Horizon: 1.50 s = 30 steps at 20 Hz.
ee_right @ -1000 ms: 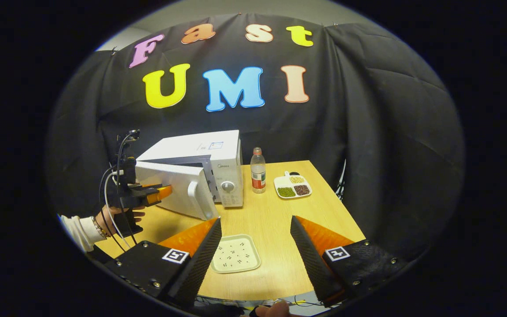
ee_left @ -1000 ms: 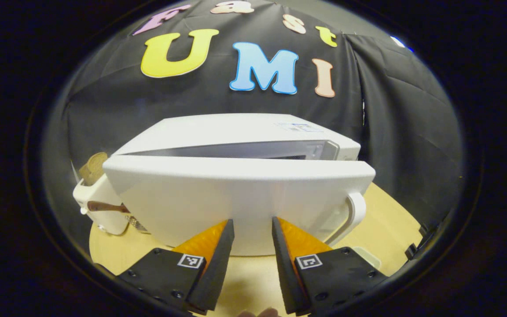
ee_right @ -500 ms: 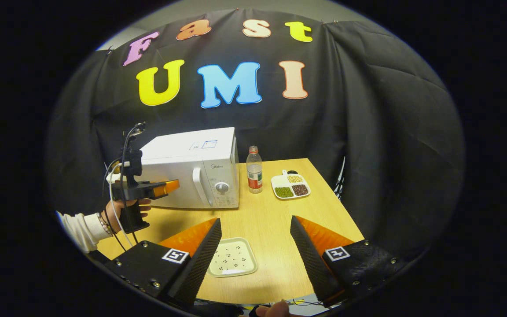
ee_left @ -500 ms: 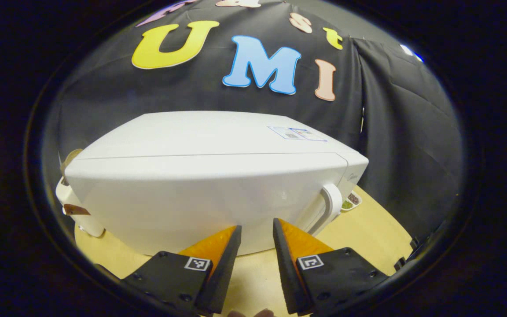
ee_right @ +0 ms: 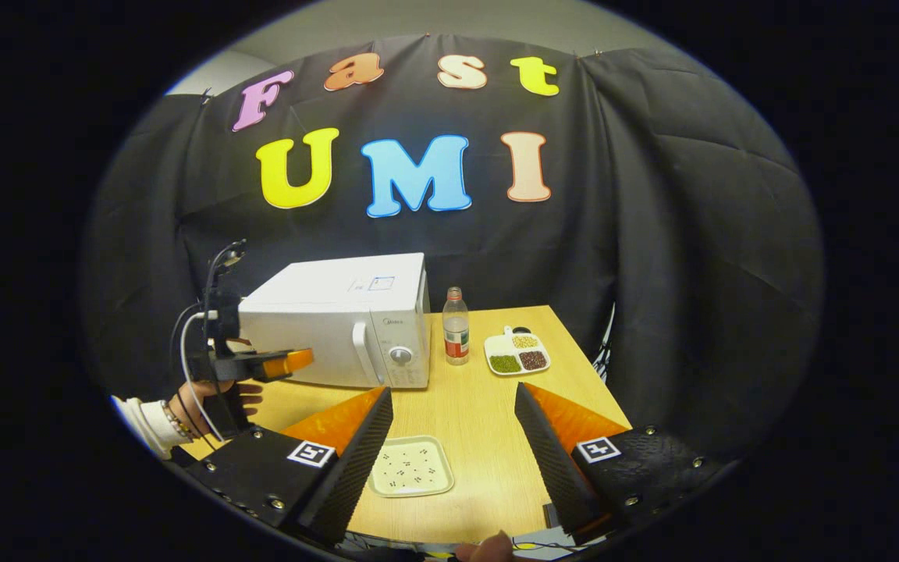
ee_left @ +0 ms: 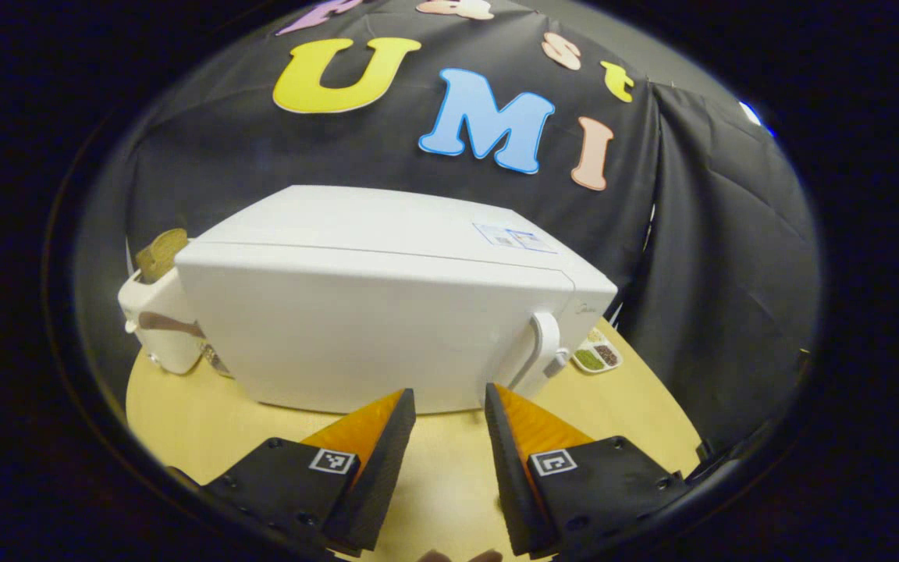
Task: Open the microwave oven with the left hand, put the food in, and close the microwave oven.
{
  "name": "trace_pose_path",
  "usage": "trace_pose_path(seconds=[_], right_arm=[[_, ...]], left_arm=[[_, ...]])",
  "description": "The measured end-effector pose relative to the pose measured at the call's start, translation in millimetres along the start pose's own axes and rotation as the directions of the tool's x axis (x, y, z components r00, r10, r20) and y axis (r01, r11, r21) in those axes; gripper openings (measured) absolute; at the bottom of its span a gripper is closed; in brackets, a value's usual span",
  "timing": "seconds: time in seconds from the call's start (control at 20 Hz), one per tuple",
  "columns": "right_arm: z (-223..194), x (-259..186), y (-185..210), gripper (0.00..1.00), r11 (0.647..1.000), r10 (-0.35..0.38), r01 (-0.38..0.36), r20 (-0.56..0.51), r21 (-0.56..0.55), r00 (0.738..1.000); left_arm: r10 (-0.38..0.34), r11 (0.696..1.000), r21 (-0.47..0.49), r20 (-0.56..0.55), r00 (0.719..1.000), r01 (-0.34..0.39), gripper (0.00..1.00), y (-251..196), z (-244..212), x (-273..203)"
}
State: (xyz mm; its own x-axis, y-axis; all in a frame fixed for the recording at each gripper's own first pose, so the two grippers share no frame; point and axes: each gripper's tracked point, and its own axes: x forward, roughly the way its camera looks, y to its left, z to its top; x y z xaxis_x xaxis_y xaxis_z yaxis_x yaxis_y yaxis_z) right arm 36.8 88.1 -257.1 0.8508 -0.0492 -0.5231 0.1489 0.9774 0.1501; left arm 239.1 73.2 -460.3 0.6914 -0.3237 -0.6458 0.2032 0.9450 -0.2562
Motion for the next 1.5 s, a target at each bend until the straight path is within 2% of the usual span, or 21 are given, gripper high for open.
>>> trace_pose_path(seconds=[0.05, 0.15, 0.25, 0.3, 0.4, 0.5, 0.6, 0.65, 0.7, 0.75, 0.8, 0.85, 0.9, 1.0, 1.05, 1.15, 1.25, 1.35, 1.5], right_arm=[[0, 1, -3, 0.97, 1.000, 0.016, -0.016, -0.002, -0.005, 1.000], [3, 1, -5, 0.96, 0.997, 0.071, -0.071, -0.003, -0.015, 0.997], [27, -4, -13, 0.96, 0.993, 0.116, -0.114, 0.046, -0.033, 0.992], [35, -5, -20, 0.96, 0.991, 0.124, -0.121, 0.063, -0.052, 0.990], [51, -14, -34, 0.96, 0.985, 0.144, -0.134, 0.084, -0.112, 0.986], [80, -30, -43, 0.96, 0.976, 0.185, -0.163, 0.153, -0.142, 0.971], [106, -47, -49, 0.96, 0.970, 0.221, -0.190, 0.219, -0.152, 0.950], [122, -56, -54, 0.96, 0.968, 0.226, -0.188, 0.255, -0.164, 0.940], [136, -64, -58, 0.96, 0.967, 0.225, -0.177, 0.288, -0.184, 0.931], [150, -73, -64, 0.96, 0.968, 0.211, -0.151, 0.317, -0.202, 0.925], [162, -81, -68, 0.96, 0.969, 0.194, -0.125, 0.342, -0.213, 0.920], [173, -92, -72, 0.96, 0.974, 0.166, -0.095, 0.359, -0.207, 0.919], [184, -104, -70, 0.96, 0.978, 0.152, -0.084, 0.371, -0.193, 0.916], [202, -123, -54, 0.96, 0.977, 0.190, -0.131, 0.410, -0.168, 0.892], [210, -130, -52, 0.96, 0.980, 0.183, -0.129, 0.420, -0.152, 0.889], [217, -141, -53, 0.96, 0.982, 0.167, -0.109, 0.439, -0.155, 0.883], [222, -147, -51, 0.96, 0.983, 0.144, -0.077, 0.447, -0.165, 0.883], [229, -154, -46, 0.96, 0.988, 0.126, -0.067, 0.465, -0.142, 0.876], [236, -164, -38, 0.96, 0.988, 0.118, -0.054, 0.488, -0.143, 0.865]], left_arm=[[-0.001, 1.000, -0.014, 0.002, 1.000, 0.001, 0.67, -4, -1, -22], [0.033, 0.999, -0.011, 0.035, 0.999, -0.032, 0.67, -9, 9, -70], [0.071, 0.997, -0.006, 0.093, 0.993, -0.071, 0.70, -22, 30, -123], [0.090, 0.996, -0.001, 0.131, 0.987, -0.091, 0.67, -33, 42, -150], [0.139, 0.990, -0.001, 0.197, 0.971, -0.141, 0.67, -56, 66, -199], [0.174, 0.984, -0.006, 0.269, 0.947, -0.179, 0.67, -85, 91, -247], [0.197, 0.976, 0.015, 0.363, 0.911, -0.218, 0.66, -117, 123, -300], [0.201, 0.971, 0.032, 0.435, 0.877, -0.238, 0.66, -133, 142, -328], [0.208, 0.964, 0.043, 0.492, 0.845, -0.262, 0.60, -151, 159, -356], [0.212, 0.958, 0.051, 0.536, 0.817, -0.282, 0.61, -165, 173, -379], [0.212, 0.953, 0.059, 0.570, 0.794, -0.297, 0.68, -179, 186, -396], [0.212, 0.948, 0.065, 0.598, 0.773, -0.311, 0.65, -189, 199, -412], [0.210, 0.945, 0.067, 0.630, 0.748, -0.321, 0.70, -198, 212, -429], [0.182, 0.941, 0.081, 0.696, 0.695, -0.328, 0.77, -212, 238, -460], [0.178, 0.934, 0.093, 0.717, 0.674, -0.346, 0.80, -211, 247, -474], [0.169, 0.925, 0.109, 0.742, 0.649, -0.365, 0.85, -206, 251, -489], [0.163, 0.938, 0.084, 0.749, 0.643, -0.336, 0.87, -202, 251, -496], [0.152, 0.956, 0.061, 0.737, 0.659, -0.288, 0.88, -194, 245, -494], [0.153, 0.957, 0.061, 0.722, 0.675, -0.283, 0.92, -174, 241, -491]])
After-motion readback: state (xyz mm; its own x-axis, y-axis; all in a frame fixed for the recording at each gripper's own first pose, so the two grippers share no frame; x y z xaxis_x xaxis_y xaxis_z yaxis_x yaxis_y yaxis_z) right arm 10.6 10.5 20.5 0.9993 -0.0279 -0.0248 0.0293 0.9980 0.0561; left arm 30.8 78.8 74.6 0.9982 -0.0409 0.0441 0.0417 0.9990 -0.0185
